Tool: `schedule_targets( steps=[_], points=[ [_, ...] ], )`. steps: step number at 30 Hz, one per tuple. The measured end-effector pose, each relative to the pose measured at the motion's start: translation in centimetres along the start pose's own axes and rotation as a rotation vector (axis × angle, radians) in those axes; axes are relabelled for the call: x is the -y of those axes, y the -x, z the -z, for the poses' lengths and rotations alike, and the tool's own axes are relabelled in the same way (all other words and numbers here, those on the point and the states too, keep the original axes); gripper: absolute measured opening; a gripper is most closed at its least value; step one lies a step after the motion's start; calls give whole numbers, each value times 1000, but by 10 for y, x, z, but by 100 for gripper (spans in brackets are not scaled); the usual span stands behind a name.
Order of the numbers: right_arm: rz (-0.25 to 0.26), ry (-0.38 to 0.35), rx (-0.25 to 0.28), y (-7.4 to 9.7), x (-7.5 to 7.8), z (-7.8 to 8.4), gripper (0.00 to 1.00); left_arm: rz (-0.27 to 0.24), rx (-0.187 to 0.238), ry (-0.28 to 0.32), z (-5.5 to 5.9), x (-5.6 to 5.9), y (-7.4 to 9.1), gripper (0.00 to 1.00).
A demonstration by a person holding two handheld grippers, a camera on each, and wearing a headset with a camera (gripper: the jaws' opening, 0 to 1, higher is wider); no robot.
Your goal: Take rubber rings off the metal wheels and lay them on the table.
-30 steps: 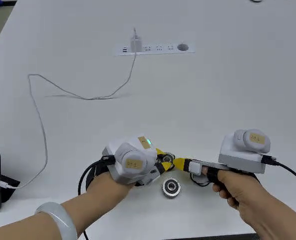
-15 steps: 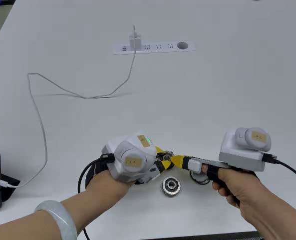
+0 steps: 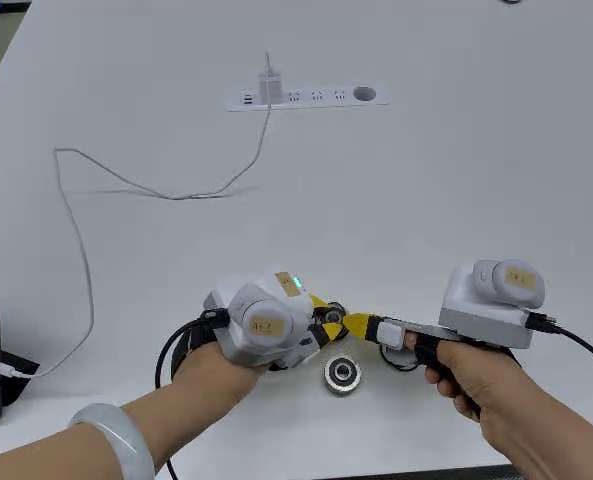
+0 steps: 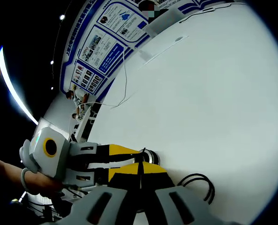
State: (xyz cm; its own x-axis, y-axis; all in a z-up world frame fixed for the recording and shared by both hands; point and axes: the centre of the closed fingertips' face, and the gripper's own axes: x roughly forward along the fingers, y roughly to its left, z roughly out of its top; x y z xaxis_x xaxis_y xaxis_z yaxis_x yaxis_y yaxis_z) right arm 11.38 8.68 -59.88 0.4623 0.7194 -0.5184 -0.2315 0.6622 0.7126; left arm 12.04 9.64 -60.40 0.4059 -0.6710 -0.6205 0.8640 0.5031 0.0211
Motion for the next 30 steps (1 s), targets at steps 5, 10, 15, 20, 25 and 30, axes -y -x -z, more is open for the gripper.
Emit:
schedule_targets(
  steps=[5,10,15,20,25,30],
  points=[
    [11,3,-1,0,2,-1,2,2,32,-11,-7,0,2,16],
    [13,3,3,1,3,-2,2,3,40,-14,-10,0,3,22],
    [10,9,3,0,1,-2,2,1,42,-21,-9,0,6,25],
    [1,11,7,1,-4,-3,2,-1,45,-15,-6,1,10,28],
    [-13,14,12,3,-9,-3,2,-7,52,-5,-3,1,12,37],
    [-30,7,20,4,-14,-2,2,-13,59,11,0,1,16,44]
  ],
)
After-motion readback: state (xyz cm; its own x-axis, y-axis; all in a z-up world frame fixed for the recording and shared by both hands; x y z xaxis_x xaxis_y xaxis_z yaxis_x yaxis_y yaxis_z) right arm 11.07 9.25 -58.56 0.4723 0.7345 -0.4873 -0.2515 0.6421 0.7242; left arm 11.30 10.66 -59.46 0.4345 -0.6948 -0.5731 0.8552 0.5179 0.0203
